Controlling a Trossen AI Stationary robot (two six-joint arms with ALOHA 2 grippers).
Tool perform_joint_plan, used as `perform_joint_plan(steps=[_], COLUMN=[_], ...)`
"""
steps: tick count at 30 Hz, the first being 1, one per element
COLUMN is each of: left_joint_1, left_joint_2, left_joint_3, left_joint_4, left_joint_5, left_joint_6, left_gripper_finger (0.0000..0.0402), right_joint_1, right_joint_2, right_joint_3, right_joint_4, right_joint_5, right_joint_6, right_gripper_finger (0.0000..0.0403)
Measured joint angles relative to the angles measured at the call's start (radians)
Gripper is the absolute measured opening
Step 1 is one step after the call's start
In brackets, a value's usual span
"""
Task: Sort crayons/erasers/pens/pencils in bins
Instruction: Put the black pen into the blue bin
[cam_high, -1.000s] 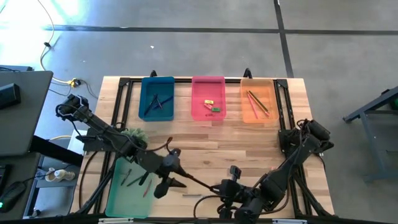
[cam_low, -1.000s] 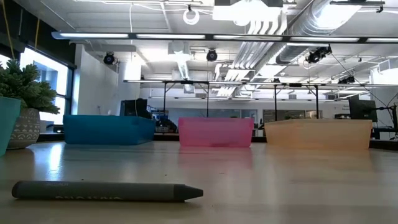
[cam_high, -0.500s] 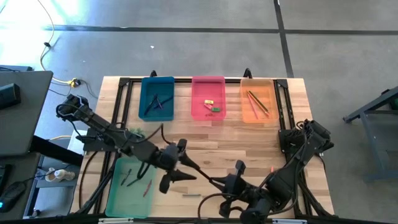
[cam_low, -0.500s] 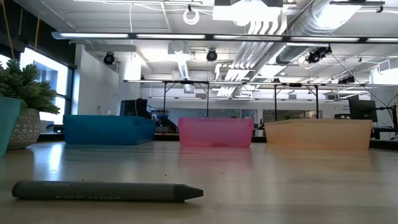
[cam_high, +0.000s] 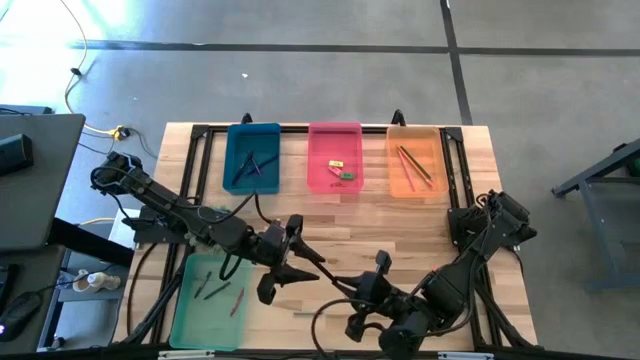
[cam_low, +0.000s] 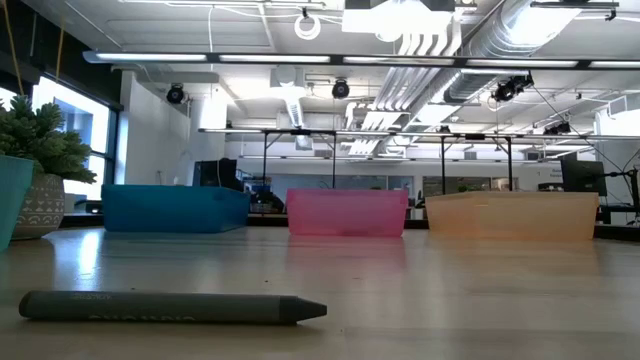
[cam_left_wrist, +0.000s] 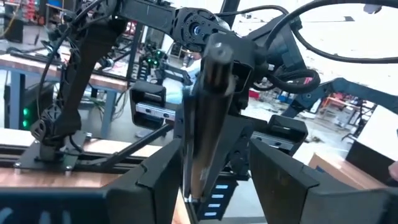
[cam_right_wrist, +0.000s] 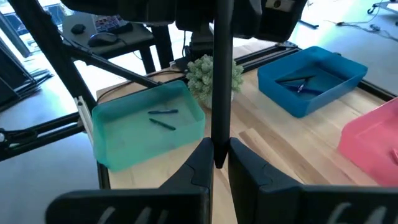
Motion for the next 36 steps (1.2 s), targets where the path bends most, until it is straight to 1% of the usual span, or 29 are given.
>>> perform_joint_plan(steps=[3, 5, 14, 17, 20, 23, 25, 31, 34, 36], left_joint_1=[0.0, 0.001, 0.02, 0.027, 0.033, 0.044, 0.051, 0.082, 0.11, 0.131], left_joint_2=[0.0, 0.0, 0.0, 0.0, 0.0, -0.001, -0.002, 0.001, -0.001, -0.007], left_joint_3=[0.0, 0.0, 0.0, 0.0, 0.0, 0.002, 0.003, 0.002, 0.002, 0.002], left_joint_4=[0.0, 0.001, -0.009, -0.015, -0.021, -0.04, -0.058, -0.144, -0.21, -0.265], left_joint_5=[-0.001, -0.001, -0.005, -0.005, -0.003, 0.001, 0.006, 0.011, 0.009, 0.007], left_joint_6=[0.021, 0.024, 0.064, 0.071, 0.071, 0.071, 0.068, 0.068, 0.068, 0.068], left_gripper_finger=[0.0156, 0.0139, 0.004, 0.0015, 0.0012, 0.0024, 0.003, 0.0023, 0.002, 0.002], right_joint_1=[-0.011, -0.017, -0.048, -0.055, -0.061, -0.066, -0.072, -0.11, -0.129, -0.143], right_joint_2=[0.0, 0.0, 0.0, 0.0, 0.0, 0.0, 0.001, 0.001, 0.0, -0.005], right_joint_3=[0.0, 0.0, 0.0, 0.0, 0.0, 0.0, 0.0, 0.0, 0.0, 0.0], right_joint_4=[-0.005, -0.009, -0.034, -0.037, -0.047, -0.053, -0.061, -0.097, -0.106, -0.121], right_joint_5=[-0.013, -0.016, -0.051, -0.057, -0.062, -0.072, -0.077, -0.098, -0.112, -0.119], right_joint_6=[0.0, 0.0, 0.0, 0.0, 0.0, 0.002, 0.011, 0.068, 0.051, 0.042], right_gripper_finger=[0.0014, 0.0014, 0.0014, 0.0014, 0.0014, 0.0017, 0.0028, 0.0099, 0.013, 0.0144])
